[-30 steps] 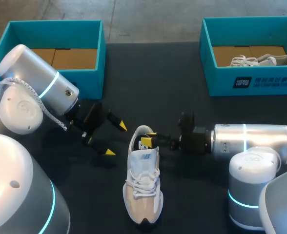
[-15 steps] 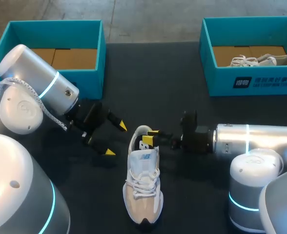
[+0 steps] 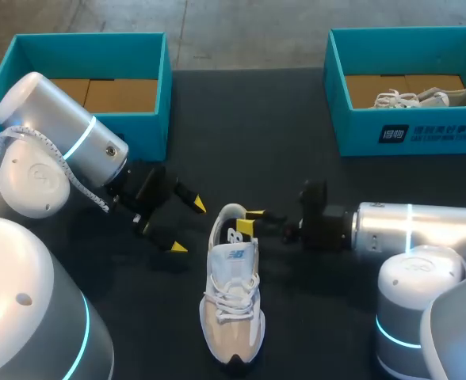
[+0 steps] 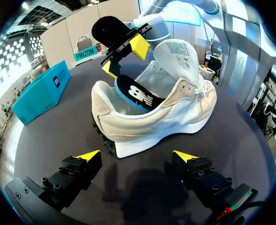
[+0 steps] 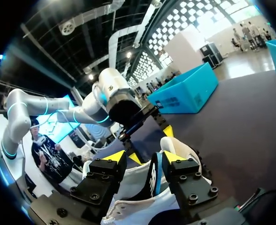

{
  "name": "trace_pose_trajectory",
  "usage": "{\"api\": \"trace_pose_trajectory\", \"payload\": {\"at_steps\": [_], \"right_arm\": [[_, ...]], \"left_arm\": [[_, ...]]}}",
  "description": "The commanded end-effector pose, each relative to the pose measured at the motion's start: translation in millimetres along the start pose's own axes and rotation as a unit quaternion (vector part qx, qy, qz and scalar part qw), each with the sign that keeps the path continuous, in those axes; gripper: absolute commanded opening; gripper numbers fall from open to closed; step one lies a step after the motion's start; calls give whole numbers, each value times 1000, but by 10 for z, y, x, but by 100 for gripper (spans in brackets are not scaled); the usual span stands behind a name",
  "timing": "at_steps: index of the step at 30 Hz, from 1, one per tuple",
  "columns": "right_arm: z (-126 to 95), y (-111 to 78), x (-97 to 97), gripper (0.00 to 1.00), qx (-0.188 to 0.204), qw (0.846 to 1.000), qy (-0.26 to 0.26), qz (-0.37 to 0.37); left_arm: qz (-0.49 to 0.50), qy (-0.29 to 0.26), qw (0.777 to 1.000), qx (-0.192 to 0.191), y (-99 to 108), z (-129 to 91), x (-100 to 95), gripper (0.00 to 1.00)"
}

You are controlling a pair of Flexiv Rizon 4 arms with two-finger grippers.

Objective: Take the shoe out of the shoebox, open the shoe tongue, remove and reinsert the insole, then place the shoe into the shoebox

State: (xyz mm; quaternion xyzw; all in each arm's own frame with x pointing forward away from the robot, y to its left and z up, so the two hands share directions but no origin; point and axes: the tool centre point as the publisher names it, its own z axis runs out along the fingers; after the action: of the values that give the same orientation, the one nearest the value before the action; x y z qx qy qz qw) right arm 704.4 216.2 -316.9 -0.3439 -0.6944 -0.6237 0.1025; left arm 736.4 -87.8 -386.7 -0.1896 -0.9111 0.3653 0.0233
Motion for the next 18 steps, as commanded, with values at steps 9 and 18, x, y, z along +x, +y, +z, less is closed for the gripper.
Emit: {"api": "trace_pose_trajectory", "payload": {"at_steps": [9,18], "right_arm": [[-121,83,-10,50,11,1000,-20,0],[-314,110,112,56,54,996,-72,9]], "left_arm": [[0,0,1000,-2,-8,-5,7,100],[0,0,1000,-2,-8,-5,7,100]]}}
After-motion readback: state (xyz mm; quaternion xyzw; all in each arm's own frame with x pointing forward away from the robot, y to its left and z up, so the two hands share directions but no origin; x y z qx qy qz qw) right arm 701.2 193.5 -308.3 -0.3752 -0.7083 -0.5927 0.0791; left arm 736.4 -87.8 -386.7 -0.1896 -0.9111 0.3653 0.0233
